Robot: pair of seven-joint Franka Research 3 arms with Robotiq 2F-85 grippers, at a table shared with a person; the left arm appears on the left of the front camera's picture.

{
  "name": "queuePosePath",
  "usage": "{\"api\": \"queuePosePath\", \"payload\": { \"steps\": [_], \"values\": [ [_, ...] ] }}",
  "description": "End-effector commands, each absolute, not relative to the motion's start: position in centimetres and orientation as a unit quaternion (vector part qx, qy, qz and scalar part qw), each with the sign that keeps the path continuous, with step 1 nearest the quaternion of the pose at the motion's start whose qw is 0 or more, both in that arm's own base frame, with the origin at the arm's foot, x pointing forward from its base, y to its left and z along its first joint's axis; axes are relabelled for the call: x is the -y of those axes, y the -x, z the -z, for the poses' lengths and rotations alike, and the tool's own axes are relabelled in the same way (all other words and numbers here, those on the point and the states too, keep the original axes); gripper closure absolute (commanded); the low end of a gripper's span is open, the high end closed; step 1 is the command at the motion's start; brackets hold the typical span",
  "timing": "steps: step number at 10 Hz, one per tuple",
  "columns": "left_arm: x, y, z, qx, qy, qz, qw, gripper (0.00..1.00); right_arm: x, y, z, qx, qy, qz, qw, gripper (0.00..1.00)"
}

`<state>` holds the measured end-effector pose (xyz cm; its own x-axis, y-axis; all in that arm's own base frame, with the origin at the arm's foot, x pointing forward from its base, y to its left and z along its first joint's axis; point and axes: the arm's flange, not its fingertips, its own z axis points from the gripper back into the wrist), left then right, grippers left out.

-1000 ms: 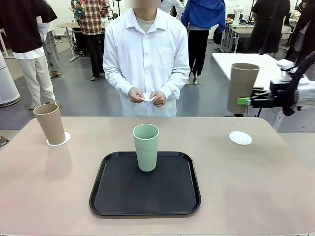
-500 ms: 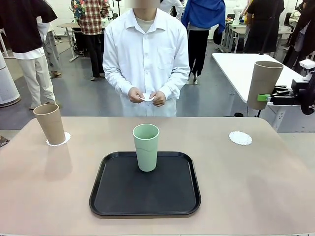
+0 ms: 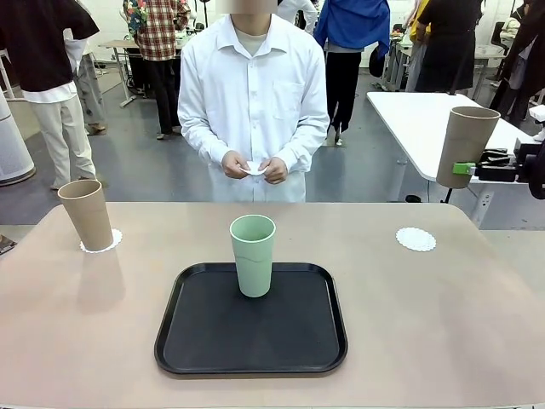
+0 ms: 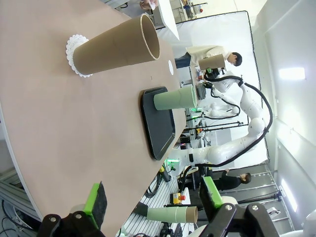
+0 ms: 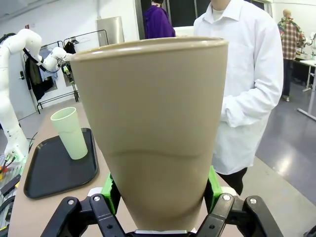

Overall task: Place coasters on the table and set cups on them.
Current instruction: Take one Reusable plastic cup from the Flat Tray and place it on a coaster set by the human.

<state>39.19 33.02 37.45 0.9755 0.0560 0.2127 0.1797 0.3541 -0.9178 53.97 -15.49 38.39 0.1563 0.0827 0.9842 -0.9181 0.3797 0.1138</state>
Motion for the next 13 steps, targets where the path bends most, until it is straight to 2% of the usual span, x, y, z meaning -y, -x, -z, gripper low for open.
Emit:
{"api": "queuePosePath", "payload": {
  "steps": [1,9,13],
  "values": [
    [-33.0,-39.0,-37.7,0.106,0.570,0.040,0.814,0.00,14.5,-54.3,-38.6,0.516,-0.416,-0.391,0.638,0.19],
    [-33.0,-39.0,-37.7,0.106,0.570,0.040,0.814,0.00,15.5,-54.0,-38.3,0.521,-0.402,-0.387,0.646,0.19],
    [-33.0,-39.0,-37.7,0.106,0.570,0.040,0.814,0.00,13.9,-54.3,-33.2,0.510,-0.393,-0.419,0.640,0.19]
  ]
}}
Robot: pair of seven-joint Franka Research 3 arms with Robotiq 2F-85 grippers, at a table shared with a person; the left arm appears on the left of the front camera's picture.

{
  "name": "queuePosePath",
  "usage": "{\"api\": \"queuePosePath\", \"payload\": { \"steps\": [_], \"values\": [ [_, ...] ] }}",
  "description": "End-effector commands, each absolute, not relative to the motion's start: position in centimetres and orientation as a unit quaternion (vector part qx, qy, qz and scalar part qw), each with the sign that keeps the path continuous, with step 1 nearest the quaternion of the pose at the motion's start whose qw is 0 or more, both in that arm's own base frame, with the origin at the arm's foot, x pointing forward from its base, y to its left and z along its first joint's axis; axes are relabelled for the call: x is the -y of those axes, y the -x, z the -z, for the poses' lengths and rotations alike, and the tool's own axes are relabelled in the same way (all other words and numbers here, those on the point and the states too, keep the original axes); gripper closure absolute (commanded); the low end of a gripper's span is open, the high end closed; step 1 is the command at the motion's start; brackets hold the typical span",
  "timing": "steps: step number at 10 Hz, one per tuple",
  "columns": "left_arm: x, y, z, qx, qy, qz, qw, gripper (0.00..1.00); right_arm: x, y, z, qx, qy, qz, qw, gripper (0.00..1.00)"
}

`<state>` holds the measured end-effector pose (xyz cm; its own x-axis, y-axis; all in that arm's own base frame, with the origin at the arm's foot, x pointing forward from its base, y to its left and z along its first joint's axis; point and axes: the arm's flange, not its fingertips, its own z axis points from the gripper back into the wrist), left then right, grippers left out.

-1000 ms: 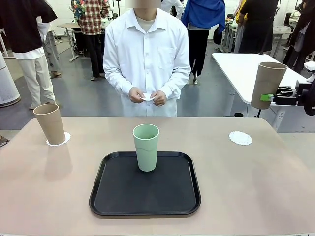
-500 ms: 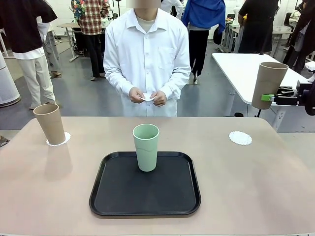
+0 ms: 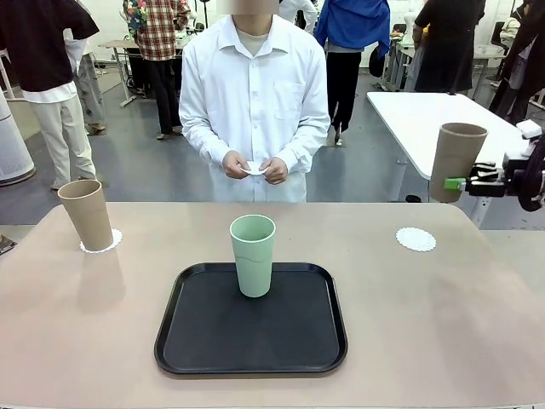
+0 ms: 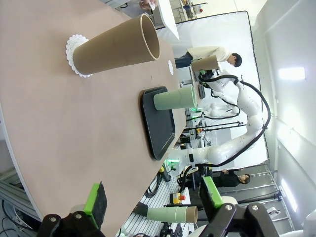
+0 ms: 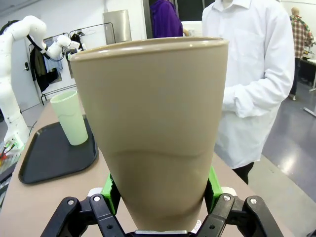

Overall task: Place coasters on the table and set cups on them.
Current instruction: Take one Reusable plastic cup from the Flat Tray and place it on a coaster set by the human.

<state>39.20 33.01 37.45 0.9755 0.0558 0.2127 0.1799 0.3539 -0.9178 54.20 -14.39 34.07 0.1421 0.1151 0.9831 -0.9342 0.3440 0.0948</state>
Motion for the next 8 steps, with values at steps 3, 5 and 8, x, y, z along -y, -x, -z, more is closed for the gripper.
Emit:
{"api": "queuePosePath", "payload": {
  "steps": [3,5,8],
  "values": [
    [-33.0,-39.0,-37.7,0.106,0.570,0.040,0.814,0.00,13.5,-54.7,-30.5,0.512,-0.399,-0.439,0.621,0.19],
    [-33.0,-39.0,-37.7,0.106,0.570,0.040,0.814,0.00,13.3,-54.9,-28.6,0.502,-0.419,-0.446,0.611,0.19],
    [-33.0,-39.0,-37.7,0.106,0.570,0.040,0.814,0.00,12.8,-55.5,-26.4,0.497,-0.435,-0.446,0.604,0.19]
  ]
}}
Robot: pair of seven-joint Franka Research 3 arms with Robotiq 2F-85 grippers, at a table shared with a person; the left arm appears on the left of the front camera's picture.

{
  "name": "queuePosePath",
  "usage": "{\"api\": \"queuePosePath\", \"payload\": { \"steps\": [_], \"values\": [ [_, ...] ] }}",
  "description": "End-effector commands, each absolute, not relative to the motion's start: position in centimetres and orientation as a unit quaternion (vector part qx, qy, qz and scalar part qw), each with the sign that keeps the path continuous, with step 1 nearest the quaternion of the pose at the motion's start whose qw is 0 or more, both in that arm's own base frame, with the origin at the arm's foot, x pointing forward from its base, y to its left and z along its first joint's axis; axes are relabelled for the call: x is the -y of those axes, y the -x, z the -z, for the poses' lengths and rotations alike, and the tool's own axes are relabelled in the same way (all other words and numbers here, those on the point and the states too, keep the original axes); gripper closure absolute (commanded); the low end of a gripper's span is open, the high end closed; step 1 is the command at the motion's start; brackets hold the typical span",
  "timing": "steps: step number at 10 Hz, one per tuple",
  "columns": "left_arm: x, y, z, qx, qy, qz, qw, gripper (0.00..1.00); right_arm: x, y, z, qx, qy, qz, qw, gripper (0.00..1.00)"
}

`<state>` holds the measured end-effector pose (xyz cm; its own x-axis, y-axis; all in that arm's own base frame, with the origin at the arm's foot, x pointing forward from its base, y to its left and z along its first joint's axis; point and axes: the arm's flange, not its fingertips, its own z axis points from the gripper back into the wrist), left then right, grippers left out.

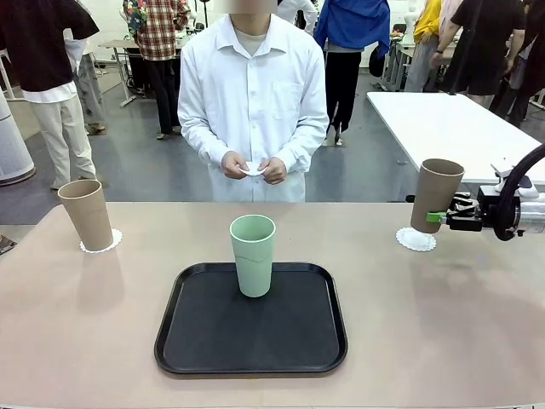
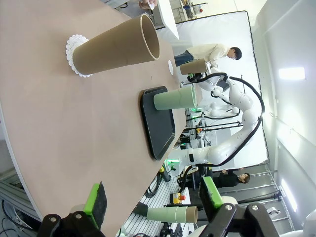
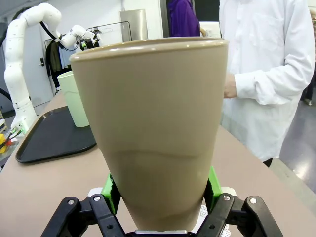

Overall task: Place coasters on the table and set cups on them.
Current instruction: Take one Reusable plastic cup from the Flat Tray and place it on a coaster set by the human.

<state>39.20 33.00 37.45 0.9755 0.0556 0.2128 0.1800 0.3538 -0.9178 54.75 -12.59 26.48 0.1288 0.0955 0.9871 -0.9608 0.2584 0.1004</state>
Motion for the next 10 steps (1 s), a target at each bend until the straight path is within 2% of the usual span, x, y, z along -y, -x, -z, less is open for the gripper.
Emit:
{"api": "queuePosePath", "payload": {
  "steps": [1,10],
  "values": [
    [-33.0,-39.0,-37.7,0.106,0.570,0.040,0.814,0.00,12.9,-55.8,-25.8,0.496,-0.434,-0.445,0.606,0.19],
    [-33.0,-39.0,-37.7,0.106,0.570,0.040,0.814,0.00,13.3,-57.6,-22.3,0.486,-0.445,-0.424,0.621,0.19]
  ]
}}
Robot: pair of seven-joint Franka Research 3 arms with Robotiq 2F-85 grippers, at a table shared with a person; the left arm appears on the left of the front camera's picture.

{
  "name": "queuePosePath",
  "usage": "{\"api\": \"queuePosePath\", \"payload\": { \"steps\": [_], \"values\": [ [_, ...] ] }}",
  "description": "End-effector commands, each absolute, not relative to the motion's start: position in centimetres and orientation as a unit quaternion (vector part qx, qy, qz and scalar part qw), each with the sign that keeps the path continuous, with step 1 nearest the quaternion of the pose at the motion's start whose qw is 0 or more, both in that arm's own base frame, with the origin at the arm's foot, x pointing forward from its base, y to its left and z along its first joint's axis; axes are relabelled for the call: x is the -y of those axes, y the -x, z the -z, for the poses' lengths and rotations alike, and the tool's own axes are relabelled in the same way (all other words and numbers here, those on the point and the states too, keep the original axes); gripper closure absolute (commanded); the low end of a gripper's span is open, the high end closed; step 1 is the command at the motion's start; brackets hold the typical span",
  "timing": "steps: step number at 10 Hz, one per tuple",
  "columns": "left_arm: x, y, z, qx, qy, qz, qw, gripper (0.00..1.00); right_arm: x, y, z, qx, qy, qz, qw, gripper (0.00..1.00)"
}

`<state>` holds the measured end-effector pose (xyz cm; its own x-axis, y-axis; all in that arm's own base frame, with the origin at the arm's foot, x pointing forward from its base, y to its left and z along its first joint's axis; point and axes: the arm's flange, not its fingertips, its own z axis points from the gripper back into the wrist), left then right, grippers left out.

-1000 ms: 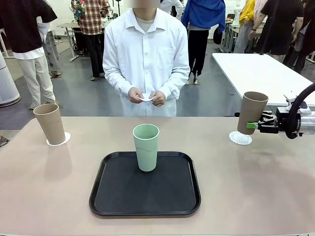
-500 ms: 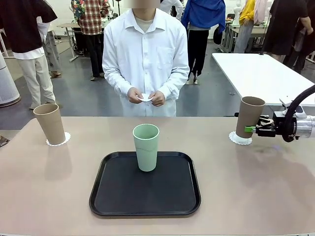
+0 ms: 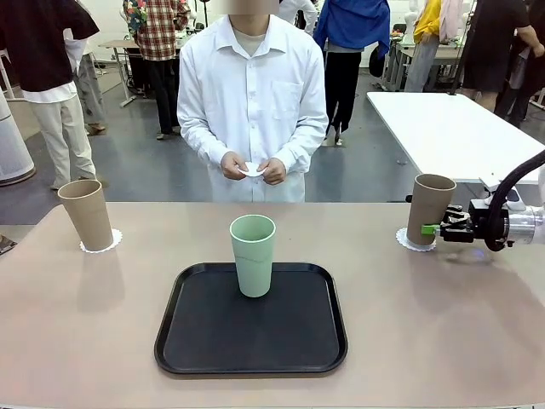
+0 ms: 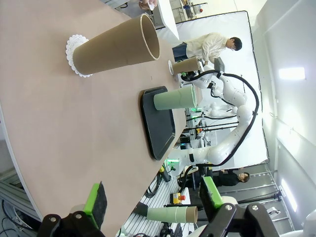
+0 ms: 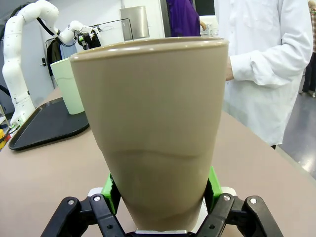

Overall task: Place coasters on the table and set cups on them.
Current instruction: Take one Reusable plastic cup from the Flat Tray and place it on a coaster set by the human.

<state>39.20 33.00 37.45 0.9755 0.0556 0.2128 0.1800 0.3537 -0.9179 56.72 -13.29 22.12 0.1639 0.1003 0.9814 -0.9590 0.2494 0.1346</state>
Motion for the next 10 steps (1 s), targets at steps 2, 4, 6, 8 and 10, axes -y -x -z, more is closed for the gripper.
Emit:
{"api": "queuePosePath", "payload": {
  "steps": [2,4,6,8,10],
  "values": [
    [-33.02,-38.98,-37.67,0.106,0.570,0.040,0.814,0.00,13.26,-57.65,-22.35,0.486,-0.444,-0.426,0.621,0.19],
    [-33.02,-38.98,-37.67,0.106,0.570,0.040,0.814,0.00,13.27,-57.94,-22.25,0.487,-0.443,-0.425,0.621,0.19],
    [-33.02,-38.98,-37.67,0.106,0.570,0.040,0.814,0.00,13.38,-58.24,-21.83,0.487,-0.444,-0.421,0.623,0.19],
    [-33.02,-38.98,-37.67,0.106,0.570,0.040,0.814,0.00,13.38,-58.50,-21.54,0.486,-0.445,-0.420,0.625,0.19],
    [-33.02,-38.98,-37.67,0.106,0.570,0.040,0.814,0.00,13.45,-58.57,-21.46,0.485,-0.445,-0.418,0.625,0.19]
  ]
}}
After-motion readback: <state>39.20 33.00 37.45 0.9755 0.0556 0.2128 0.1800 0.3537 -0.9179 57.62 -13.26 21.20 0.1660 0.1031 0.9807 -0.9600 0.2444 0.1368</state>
